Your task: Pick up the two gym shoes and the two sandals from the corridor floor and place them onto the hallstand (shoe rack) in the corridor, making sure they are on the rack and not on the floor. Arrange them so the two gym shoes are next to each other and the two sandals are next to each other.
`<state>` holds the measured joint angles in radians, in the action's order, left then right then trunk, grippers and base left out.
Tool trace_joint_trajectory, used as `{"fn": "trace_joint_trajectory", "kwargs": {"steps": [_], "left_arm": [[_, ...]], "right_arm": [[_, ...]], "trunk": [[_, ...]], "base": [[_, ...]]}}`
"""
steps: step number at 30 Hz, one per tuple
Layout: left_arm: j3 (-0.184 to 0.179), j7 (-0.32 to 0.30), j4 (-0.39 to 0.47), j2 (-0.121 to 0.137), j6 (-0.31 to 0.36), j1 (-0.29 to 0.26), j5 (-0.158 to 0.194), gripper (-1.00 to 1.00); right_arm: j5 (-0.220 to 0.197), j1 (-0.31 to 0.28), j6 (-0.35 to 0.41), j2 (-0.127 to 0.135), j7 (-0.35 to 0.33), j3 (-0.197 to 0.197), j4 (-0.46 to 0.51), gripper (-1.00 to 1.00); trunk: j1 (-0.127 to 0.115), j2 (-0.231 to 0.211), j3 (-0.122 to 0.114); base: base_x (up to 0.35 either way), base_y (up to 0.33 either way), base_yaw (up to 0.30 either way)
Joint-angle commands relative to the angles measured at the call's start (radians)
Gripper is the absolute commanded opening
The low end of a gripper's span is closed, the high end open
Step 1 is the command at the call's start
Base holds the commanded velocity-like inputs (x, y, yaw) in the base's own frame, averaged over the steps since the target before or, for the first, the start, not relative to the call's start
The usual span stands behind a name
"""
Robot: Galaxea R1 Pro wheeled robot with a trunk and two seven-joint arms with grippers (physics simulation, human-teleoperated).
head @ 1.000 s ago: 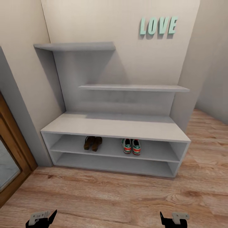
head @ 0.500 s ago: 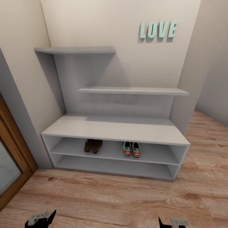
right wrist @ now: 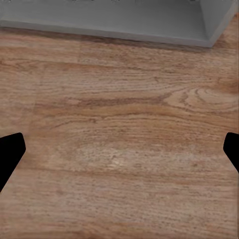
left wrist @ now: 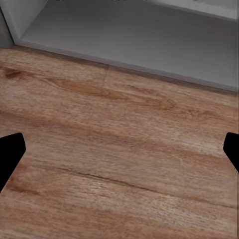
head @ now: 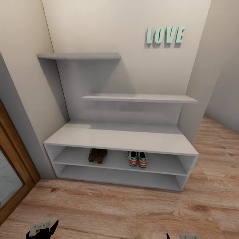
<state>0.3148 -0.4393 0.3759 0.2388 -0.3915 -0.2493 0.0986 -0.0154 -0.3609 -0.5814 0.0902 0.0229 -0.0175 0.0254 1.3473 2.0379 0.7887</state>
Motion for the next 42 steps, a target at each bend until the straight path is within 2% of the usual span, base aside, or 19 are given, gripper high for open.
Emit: {"fn": "trace_joint_trajectory", "kwargs": {"steps": [1,30,42], "left_arm": [[0.003,-0.010,-0.001,-0.001,0.002,-0.001,0.010,1.00],[0.004,-0.010,0.000,-0.005,0.003,-0.001,0.012,1.00],[0.004,-0.010,0.000,-0.006,0.002,-0.001,0.012,1.00]], "right_arm": [[-0.001,0.000,-0.003,0.000,0.000,-0.001,-0.001,1.00],[-0.001,0.001,-0.003,0.000,0.000,-0.001,-0.001,1.00],[-0.001,0.001,-0.003,0.000,0.000,-0.001,-0.001,1.00]], "trunk": [[-0.004,-0.007,-0.002],[-0.115,-0.210,-0.093],[-0.115,-0.210,-0.093]], "base": [[0.000,0.000,0.000],[0.000,0.000,0.000],[0.000,0.000,0.000]]}}
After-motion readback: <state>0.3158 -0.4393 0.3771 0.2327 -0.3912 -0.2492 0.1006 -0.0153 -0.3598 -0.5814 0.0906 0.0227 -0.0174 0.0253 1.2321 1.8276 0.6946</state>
